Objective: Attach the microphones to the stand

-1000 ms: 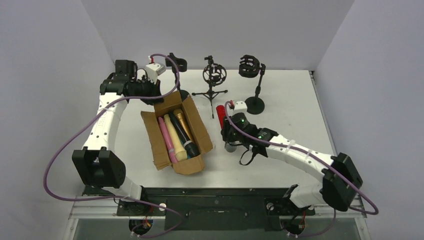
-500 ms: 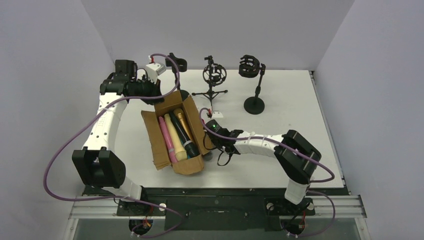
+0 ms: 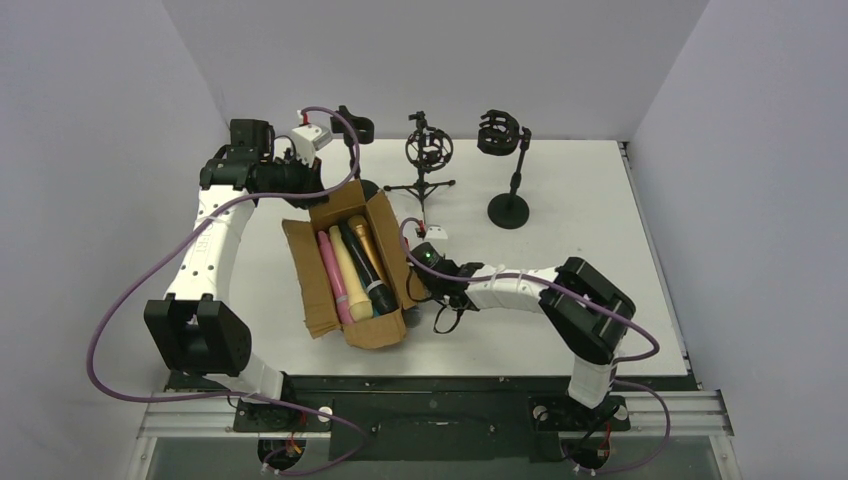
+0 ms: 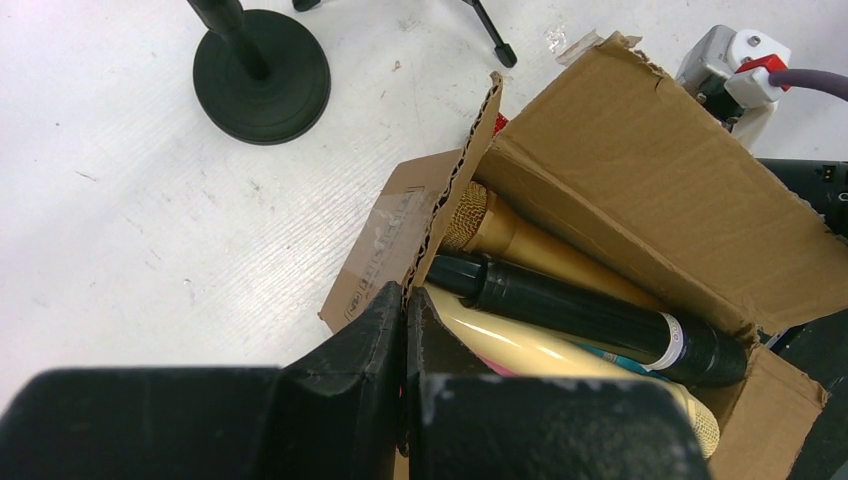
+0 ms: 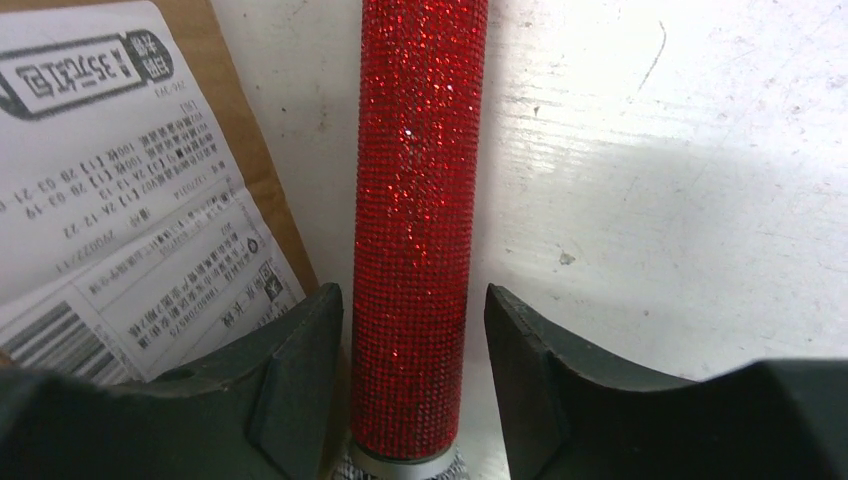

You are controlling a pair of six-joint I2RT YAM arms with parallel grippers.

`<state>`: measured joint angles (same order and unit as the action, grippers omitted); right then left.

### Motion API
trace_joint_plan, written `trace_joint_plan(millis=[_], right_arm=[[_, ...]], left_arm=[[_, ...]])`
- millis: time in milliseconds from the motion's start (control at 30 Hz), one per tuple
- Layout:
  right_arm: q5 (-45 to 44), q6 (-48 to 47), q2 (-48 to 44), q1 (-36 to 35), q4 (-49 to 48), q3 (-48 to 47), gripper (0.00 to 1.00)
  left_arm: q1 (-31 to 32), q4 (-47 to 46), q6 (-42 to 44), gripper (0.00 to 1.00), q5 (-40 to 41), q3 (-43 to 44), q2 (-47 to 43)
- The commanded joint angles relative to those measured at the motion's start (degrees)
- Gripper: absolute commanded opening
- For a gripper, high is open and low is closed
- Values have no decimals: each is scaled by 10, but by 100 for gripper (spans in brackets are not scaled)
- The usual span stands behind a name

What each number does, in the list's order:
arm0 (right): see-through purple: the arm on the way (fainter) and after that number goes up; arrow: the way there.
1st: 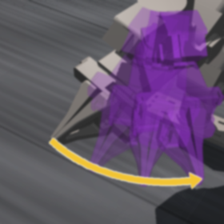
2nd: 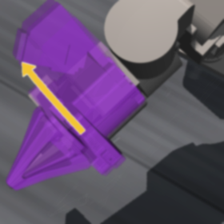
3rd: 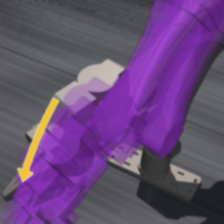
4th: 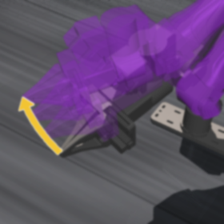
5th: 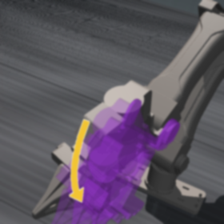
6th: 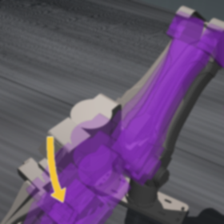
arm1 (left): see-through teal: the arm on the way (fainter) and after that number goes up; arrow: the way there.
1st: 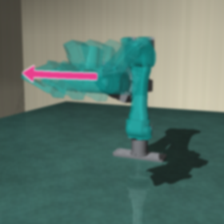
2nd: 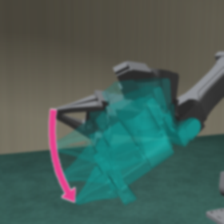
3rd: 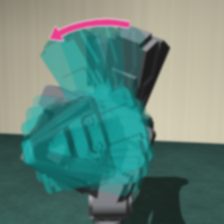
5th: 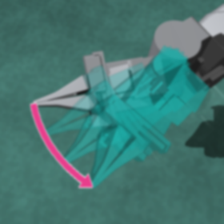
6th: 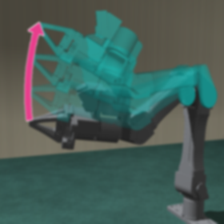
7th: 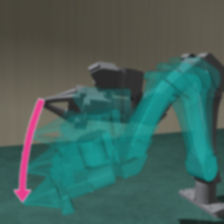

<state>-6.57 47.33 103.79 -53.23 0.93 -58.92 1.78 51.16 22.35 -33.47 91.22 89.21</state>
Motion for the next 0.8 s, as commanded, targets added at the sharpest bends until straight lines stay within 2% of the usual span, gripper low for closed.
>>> trace_joint_plan(millis=[0, 200, 367, 500, 633, 767], right_arm=[[-5, -9, -50, 5, -39, 21, 52], [-16, -33, -121, 28, -25, 41, 53], [-101, -71, -294, 57, 22, 52, 51], [-134, -110, -388, 36, 33, 27, 50], [-135, -193, -341, -54, 89, -58, 48], [-46, -251, -250, -95, 143, -167, 46]], left_arm=[[0, -58, 7, 0, -23, 28, -19], [0, -59, 7, 0, -24, 26, -22], [-1, -56, 12, 0, -24, 23, -27], [-1, -51, 16, 0, -25, 22, -29], [-1, -50, 10, 0, -26, 23, -31], [-2, -47, 2, 0, -37, 21, -37]])
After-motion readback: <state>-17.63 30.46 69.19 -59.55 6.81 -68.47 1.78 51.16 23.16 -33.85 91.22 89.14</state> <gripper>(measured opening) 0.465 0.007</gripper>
